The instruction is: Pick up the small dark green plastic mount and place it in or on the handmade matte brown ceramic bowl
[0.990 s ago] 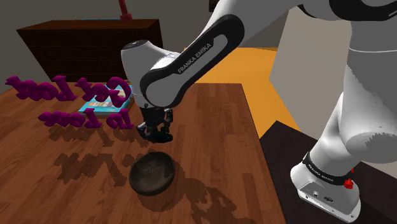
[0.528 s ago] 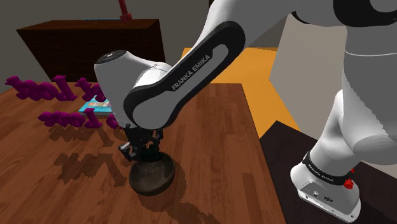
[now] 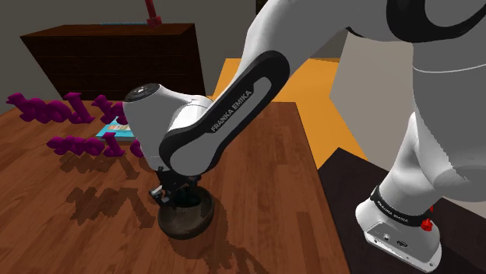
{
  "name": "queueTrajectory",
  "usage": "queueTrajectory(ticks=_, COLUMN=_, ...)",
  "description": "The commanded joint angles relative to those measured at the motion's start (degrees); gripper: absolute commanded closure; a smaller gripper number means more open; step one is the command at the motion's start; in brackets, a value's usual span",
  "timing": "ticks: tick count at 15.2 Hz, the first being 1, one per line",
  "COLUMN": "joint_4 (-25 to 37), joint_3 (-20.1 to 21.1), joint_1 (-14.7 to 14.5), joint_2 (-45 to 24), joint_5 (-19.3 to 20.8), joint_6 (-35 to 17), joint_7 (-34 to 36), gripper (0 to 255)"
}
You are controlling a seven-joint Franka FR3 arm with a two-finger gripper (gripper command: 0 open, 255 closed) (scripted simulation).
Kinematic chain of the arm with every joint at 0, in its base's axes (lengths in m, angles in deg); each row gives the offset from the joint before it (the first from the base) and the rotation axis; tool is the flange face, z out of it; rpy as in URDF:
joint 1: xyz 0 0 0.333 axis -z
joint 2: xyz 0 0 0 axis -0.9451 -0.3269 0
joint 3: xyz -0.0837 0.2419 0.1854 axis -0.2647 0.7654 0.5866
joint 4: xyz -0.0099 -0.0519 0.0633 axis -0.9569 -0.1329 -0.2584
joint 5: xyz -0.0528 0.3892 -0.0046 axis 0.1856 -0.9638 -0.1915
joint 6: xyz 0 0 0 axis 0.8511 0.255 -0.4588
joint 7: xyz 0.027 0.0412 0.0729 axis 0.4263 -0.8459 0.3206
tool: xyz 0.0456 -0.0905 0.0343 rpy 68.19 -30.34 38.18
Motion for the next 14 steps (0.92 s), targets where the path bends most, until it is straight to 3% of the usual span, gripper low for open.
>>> queueTrajectory(ticks=1, joint_4=-0.1, joint_3=-0.3, joint_1=-0.3, joint_2=-1.1, joint_5=0.6, joint_6=-1.2, joint_7=0.4, gripper=255)
queueTrajectory(ticks=12, joint_4=-0.4, joint_3=-1.0, joint_1=-0.8, joint_2=-3.1, joint_5=1.6, joint_6=-3.4, joint_7=1.0, gripper=255)
queueTrajectory(ticks=13, joint_4=-0.4, joint_3=-1.0, joint_1=-0.8, joint_2=-3.1, joint_5=1.6, joint_6=-3.4, joint_7=1.0, gripper=0)
queueTrajectory(ticks=14, joint_4=-0.4, joint_3=-1.0, joint_1=-0.8, joint_2=-3.1, joint_5=1.6, joint_6=-3.4, joint_7=1.0, gripper=0)
